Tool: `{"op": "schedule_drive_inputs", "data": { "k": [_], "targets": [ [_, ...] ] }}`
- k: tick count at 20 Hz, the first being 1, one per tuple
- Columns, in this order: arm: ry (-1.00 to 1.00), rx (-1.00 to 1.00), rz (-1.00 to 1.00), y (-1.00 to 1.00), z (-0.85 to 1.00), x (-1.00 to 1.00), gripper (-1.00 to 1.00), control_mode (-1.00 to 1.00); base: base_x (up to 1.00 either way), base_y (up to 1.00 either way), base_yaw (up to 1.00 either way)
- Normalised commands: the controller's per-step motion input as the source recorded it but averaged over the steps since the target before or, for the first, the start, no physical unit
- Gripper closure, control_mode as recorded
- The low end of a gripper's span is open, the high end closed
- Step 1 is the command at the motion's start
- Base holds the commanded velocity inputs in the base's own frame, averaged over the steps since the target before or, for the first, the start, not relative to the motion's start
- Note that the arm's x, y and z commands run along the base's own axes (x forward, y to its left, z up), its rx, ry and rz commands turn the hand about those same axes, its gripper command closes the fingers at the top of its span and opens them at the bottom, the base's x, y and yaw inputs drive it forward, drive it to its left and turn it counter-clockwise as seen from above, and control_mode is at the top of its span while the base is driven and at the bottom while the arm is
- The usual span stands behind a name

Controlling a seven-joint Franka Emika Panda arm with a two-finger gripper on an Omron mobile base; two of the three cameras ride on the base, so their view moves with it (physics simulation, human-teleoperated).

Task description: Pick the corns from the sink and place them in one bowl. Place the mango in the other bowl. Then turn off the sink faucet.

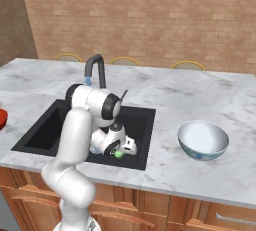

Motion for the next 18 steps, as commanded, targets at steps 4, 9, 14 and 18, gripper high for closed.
{"op": "schedule_drive_inputs", "data": {
  "k": [4, 9, 14, 18],
  "targets": [
    [-0.01, 0.0, 0.0, 0.0, 0.88, -0.03, 1.0, -1.0, 0.0, 0.0, 0.0],
    [0.0, 0.0, 0.0, 0.0, 0.98, 0.0, 1.0, -1.0, 0.0, 0.0, 0.0],
    [0.0, 0.0, 0.0, 0.0, 1.0, 0.0, 1.0, -1.0, 0.0, 0.0, 0.0],
    [0.0, 0.0, 0.0, -0.04, 0.92, -0.16, 1.0, -1.0, 0.0, 0.0, 0.0]
  ]
}}
